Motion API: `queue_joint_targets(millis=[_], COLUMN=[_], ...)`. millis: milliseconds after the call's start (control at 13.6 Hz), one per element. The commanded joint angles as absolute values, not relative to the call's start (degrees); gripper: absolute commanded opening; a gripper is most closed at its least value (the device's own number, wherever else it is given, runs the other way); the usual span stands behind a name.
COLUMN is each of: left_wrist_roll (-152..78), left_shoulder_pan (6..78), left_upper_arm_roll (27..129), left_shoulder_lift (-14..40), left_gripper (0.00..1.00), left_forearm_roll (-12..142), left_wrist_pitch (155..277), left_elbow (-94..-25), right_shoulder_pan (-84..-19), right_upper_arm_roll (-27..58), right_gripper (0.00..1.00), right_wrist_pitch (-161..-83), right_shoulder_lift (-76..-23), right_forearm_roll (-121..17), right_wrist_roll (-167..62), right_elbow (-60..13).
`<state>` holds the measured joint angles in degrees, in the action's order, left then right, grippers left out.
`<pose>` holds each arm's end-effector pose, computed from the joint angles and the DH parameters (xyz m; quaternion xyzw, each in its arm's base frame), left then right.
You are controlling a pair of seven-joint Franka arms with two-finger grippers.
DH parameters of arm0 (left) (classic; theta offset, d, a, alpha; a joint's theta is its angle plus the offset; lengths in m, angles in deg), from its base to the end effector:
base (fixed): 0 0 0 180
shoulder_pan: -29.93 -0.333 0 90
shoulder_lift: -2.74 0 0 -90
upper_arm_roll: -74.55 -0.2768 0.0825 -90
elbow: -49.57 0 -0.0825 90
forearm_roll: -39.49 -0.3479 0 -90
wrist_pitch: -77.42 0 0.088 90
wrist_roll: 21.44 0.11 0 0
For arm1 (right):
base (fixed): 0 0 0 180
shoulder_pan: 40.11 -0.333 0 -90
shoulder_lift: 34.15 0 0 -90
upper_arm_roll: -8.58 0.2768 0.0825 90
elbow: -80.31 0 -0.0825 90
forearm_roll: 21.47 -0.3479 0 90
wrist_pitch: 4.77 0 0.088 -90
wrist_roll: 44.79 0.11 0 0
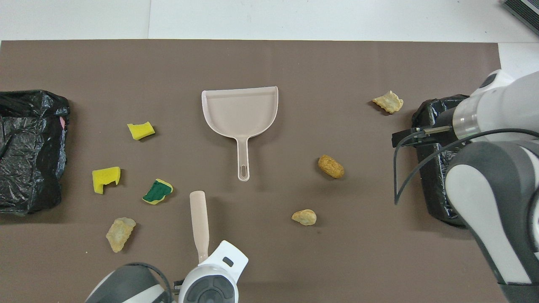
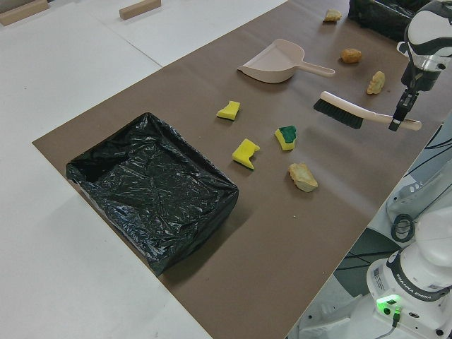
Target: Sweep and dump trash in bin
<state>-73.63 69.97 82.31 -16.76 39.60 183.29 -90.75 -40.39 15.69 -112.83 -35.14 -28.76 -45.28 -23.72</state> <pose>0.2578 -0.2836 0.3839 -0.9901 -0.0451 0.0685 0.1142 0.5328 0.0786 0.4934 -0.9964 -0.0505 -0.0227 0.0635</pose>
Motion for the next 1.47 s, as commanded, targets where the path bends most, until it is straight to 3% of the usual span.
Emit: queue_joint_targets(millis=[0, 368, 588, 956, 1103, 1397], left_wrist_roll=[-74.09, -76.28, -79.27, -85.86, -87.87, -91.84], left_shoulder_pan=[62.57, 46.49, 41.11, 40.39, 40.48, 41.54], left_upper_arm_roll=[82.99, 83.25, 82.99, 82.99, 82.99, 83.07], left_shoulder_lift=[-21.6, -24.24, -27.05, -27.42, -25.05, -17.42], left_gripper=[0.0, 0.0, 0.0, 0.0, 0.0, 0.0], left_forearm_roll=[36.34, 35.36, 35.44, 41.58, 47.01, 48.54], left_wrist_pitch=[176.07, 172.44, 171.03, 173.99, 178.82, 186.93], left_elbow=[-90.88, -95.36, -98.69, -104.67, -104.16, -99.08], right_shoulder_pan=[-42.65, -53.71, -60.56, -69.18, -71.74, -74.91], right_upper_arm_roll=[15.79, 15.52, 15.7, 15.44, 15.52, 15.61], right_gripper=[1.0, 1.0, 1.0, 1.0, 1.0, 1.0], right_wrist_pitch=[-118.21, -132.71, -136.06, -138.1, -137.57, -137.66], right_shoulder_lift=[-38.09, -43.8, -47.84, -58.56, -62.87, -64.12], right_forearm_roll=[-34.12, -30.37, -19.4, -5.51, -0.92, -0.64], right_wrist_roll=[-44.61, -36.64, -22.95, -6.68, -0.78, 0.3], right_elbow=[-24.1, -23.14, -21.38, -14.11, -9.97, -9.42])
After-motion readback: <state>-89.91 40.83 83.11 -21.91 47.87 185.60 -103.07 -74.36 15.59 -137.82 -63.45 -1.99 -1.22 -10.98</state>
